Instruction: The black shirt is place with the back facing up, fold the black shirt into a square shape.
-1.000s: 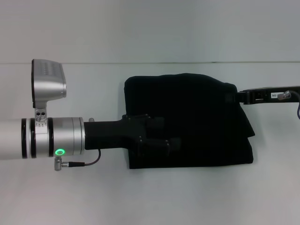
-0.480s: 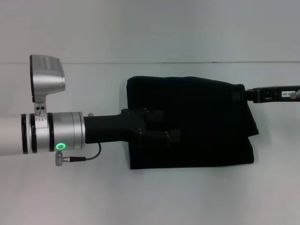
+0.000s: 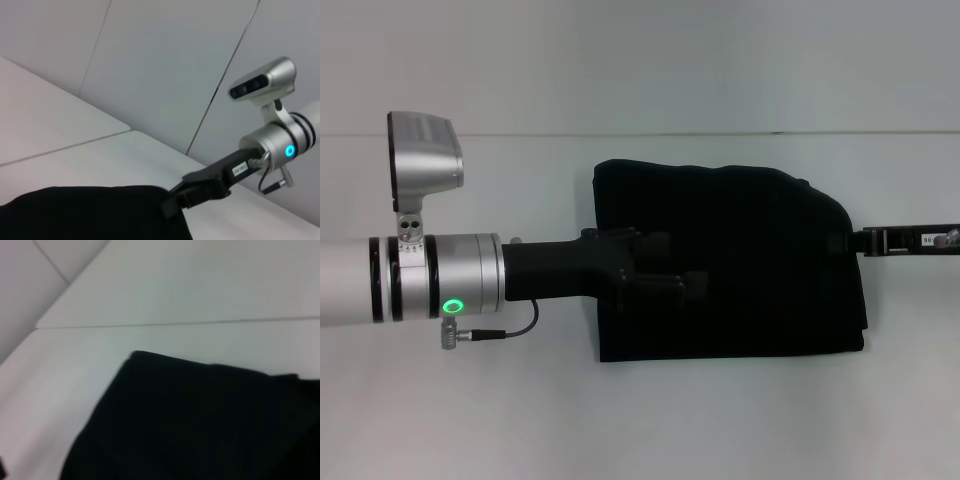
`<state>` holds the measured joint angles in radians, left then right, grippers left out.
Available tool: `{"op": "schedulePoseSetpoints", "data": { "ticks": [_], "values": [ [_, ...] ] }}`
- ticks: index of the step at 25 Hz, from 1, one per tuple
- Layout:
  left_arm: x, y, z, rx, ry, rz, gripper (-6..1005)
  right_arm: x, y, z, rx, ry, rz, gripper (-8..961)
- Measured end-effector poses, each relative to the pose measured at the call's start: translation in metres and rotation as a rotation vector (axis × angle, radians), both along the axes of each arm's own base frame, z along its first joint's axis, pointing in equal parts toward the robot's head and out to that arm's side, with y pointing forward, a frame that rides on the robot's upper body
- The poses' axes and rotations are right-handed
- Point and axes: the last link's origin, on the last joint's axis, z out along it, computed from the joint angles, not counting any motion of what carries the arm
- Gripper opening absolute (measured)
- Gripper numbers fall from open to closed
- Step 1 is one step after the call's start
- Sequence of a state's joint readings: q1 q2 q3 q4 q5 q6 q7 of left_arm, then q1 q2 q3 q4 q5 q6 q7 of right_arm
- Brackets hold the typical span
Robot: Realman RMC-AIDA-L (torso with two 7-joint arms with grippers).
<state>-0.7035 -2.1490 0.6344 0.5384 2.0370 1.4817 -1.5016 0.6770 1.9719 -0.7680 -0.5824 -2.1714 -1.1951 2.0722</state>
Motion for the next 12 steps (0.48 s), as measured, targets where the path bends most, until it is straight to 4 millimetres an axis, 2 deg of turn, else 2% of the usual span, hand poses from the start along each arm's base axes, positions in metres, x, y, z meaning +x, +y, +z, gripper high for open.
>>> {"op": "schedulePoseSetpoints", "data": {
  "ticks": [4,9,12],
  "values": [
    [-0.0002,0.0013,-0.0009,0.003,0.011,0.001,920,0.0098,-0.0012,-0.0079,0.011,-0.013,-0.04,58],
    [-0.0002,0.003,0.0007,0.006,0.019,-0.003,920,0.0114,-0.0024,-0.0103,0.015,-0.018,-0.025,60],
    [-0.0003,0.0048,0.002,0.01,0.025,-0.003,920,0.0109,-0.002,-0.0073,0.023,-0.008,-0.022,194]
  ]
}}
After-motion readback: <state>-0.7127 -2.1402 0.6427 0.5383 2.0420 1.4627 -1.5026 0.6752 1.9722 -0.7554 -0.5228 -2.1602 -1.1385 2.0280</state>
